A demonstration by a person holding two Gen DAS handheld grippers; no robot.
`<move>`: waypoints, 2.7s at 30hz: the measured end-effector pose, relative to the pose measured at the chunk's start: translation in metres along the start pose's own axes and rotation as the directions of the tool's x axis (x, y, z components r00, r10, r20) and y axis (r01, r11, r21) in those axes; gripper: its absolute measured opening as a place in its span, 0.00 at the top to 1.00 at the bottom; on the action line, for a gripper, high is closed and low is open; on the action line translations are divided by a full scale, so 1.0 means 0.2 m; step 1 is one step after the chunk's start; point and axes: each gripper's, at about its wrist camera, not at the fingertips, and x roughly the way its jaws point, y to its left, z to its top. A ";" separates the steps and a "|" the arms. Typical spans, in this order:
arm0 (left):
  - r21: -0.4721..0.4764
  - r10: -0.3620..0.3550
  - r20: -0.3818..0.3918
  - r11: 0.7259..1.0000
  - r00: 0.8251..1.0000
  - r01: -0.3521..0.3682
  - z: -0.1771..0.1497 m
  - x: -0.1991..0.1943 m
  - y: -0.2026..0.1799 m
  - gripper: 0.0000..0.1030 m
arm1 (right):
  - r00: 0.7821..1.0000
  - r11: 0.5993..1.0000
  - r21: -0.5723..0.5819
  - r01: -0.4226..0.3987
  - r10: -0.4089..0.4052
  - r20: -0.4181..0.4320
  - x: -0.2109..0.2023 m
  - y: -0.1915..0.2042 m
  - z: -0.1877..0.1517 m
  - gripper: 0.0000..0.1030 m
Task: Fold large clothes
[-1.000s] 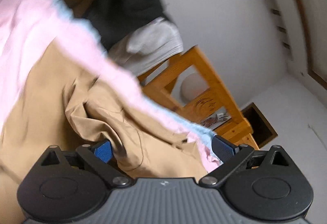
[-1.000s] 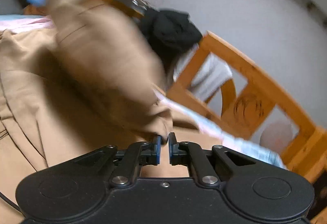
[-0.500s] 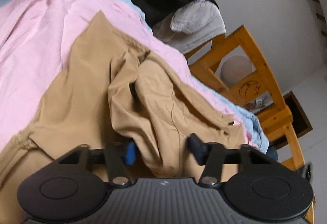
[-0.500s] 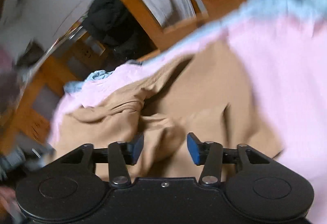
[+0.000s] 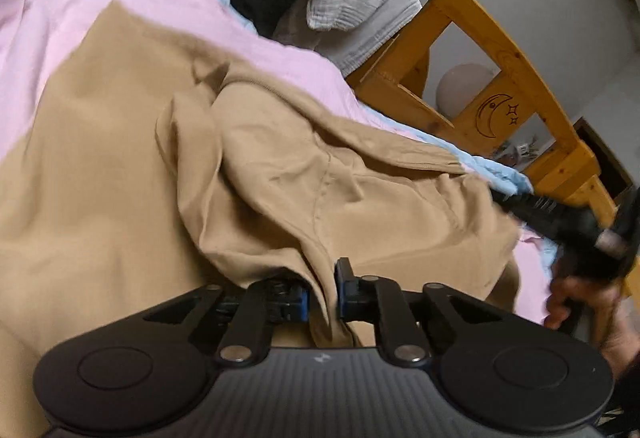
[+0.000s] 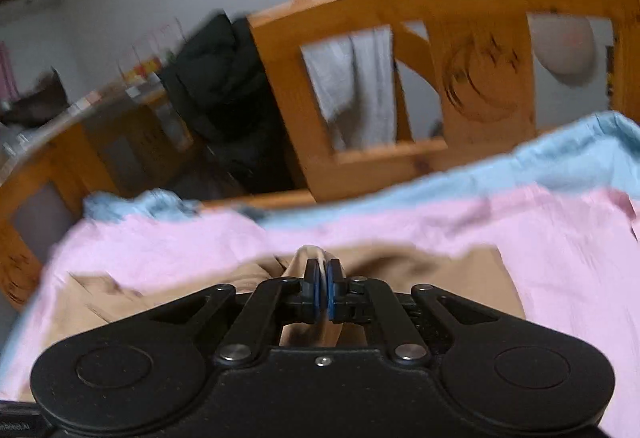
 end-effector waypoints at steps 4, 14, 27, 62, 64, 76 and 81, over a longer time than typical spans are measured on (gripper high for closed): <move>0.032 -0.013 0.025 0.999 1.000 0.012 -0.05 -0.16 0.06 0.57 | 1.000 1.000 0.030 0.002 -0.001 -0.030 -0.06 -0.13 -0.14 0.86; -0.113 0.127 0.192 0.988 0.973 -0.106 0.12 -0.22 0.15 0.50 | 0.995 0.996 -0.081 -0.023 0.031 0.093 -0.24 -0.05 -0.12 0.62; 0.008 0.251 0.116 0.967 0.961 -0.253 0.12 -0.08 0.08 0.39 | 0.999 0.927 -0.371 0.049 -0.050 0.006 -0.10 0.27 -0.32 0.51; 0.559 0.238 0.215 0.765 0.947 -0.320 -1.28 -1.04 -0.40 0.00 | 0.999 0.792 -0.610 -0.028 -0.006 -0.054 -1.58 0.31 -1.36 0.01; 0.568 0.249 0.205 0.758 0.947 -0.322 -1.31 -1.02 -0.39 0.00 | 0.995 0.776 -0.631 -0.023 -0.043 -0.089 -1.52 0.31 -1.41 0.01; 0.622 0.202 0.168 0.737 0.965 -0.263 -1.34 -1.00 -0.41 0.00 | 0.997 0.788 -0.611 0.074 -0.082 0.014 -1.45 0.23 -1.39 0.07; 0.667 0.183 0.150 0.707 0.972 -0.236 -1.38 -0.98 -0.46 0.00 | 0.997 0.730 -0.683 0.020 -0.065 -0.041 -1.41 0.26 -1.43 0.21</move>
